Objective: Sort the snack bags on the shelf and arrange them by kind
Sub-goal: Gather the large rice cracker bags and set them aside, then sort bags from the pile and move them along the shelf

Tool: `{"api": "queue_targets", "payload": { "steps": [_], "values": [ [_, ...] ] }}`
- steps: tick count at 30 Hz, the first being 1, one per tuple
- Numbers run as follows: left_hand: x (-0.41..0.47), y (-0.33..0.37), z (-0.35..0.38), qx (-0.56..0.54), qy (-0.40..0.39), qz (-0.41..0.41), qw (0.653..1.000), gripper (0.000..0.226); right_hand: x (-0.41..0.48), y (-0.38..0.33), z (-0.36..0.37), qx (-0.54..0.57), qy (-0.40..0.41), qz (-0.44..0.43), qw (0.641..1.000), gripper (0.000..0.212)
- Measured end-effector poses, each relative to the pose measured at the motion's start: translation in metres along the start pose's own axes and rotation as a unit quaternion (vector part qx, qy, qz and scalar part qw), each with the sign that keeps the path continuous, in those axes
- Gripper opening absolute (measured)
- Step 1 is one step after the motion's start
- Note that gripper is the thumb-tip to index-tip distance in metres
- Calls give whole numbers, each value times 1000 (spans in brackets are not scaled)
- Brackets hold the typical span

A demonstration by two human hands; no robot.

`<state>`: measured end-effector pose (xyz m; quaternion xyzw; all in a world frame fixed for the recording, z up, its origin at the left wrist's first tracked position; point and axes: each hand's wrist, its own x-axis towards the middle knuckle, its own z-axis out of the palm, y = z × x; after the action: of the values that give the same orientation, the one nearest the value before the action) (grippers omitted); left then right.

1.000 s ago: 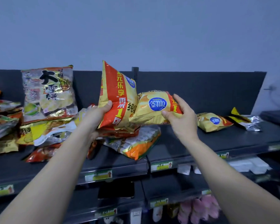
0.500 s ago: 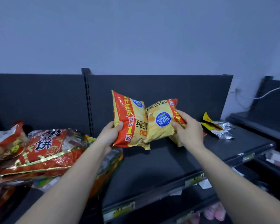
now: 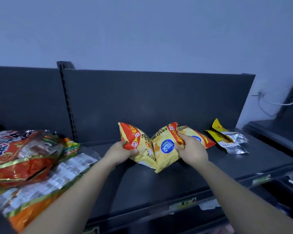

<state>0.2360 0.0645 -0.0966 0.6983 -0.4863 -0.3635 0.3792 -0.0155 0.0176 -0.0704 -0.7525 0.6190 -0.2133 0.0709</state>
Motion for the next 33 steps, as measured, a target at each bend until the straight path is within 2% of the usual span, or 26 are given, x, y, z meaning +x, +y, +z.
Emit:
{"api": "queue_targets", "payload": {
  "steps": [2,4,7,9,12,16,20,22,25,29,31,33],
  "values": [
    [0,-1,7,-2,-5,-11,1000,68,4,5,-1,-45,35,0,998,54],
    [-3,-3,13,93,18,1,995,66,6,7,-1,-107,60,-1,992,51],
    [-12,-3,16,275,110,54,954,51,7,7,0,-166,84,-33,982,55],
    [-19,-3,12,314,135,70,937,51,6,-1,2,-180,98,-81,975,60],
    [-33,-1,1,390,151,76,905,57,4,-23,8,-148,113,-164,969,51],
    [-60,-6,-25,489,187,55,850,51,-6,-62,16,-121,66,-232,963,49],
    [-94,-9,-62,545,246,55,800,31,-20,-106,26,-89,12,-283,955,50],
    [-107,-10,-82,566,262,39,780,29,-29,-131,30,-70,-15,-310,948,51],
    [-123,-18,-118,570,283,-4,772,35,-41,-169,40,-58,-56,-357,931,54],
    [-140,-40,-164,558,282,-62,778,47,-54,-215,55,-47,-103,-391,913,54],
    [-147,-53,-188,543,272,-98,788,54,-58,-239,66,-26,-138,-389,911,56],
    [-152,-66,-211,517,248,-132,809,74,-62,-263,78,23,-193,-354,915,61]
  ]
}}
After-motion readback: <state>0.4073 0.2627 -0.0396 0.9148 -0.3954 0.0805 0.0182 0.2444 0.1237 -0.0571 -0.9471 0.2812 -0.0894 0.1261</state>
